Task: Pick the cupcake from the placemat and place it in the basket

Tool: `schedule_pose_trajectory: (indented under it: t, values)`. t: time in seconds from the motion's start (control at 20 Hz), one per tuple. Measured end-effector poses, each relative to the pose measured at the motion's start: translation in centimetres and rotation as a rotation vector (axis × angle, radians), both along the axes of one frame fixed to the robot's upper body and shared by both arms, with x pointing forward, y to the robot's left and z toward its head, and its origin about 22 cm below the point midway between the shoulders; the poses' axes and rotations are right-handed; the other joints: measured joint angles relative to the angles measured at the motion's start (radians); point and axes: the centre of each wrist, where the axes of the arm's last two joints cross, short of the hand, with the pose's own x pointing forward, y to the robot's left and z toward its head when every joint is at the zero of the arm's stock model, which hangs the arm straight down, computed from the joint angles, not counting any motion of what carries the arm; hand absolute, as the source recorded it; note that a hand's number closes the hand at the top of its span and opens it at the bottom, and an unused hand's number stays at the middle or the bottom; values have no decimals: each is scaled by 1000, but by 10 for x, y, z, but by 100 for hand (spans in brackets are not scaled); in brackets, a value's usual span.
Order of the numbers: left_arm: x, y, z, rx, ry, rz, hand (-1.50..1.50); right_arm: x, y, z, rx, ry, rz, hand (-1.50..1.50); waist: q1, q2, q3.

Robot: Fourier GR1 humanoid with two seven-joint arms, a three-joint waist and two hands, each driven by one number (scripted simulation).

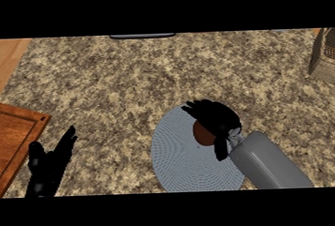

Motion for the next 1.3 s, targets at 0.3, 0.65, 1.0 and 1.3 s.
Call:
schedule_pose_trajectory:
  t: [0.3,0.65,1.0,1.3]
  values:
    - [0,-1,2,2,6,-1,0,1,5,-8,-20,-51,57,150,1,0,-1]
    - [0,-4,-1,-6,-8,-6,0,7,1,-11,-46,-123,77,150,2,-3,0]
    - [-1,-2,2,1,-16,-6,0,67,-47,31,-88,-143,-548,150,2,9,-3]
    - [4,-5,5,8,-10,-16,0,107,-55,88,-78,-250,-881,150,20,11,-3]
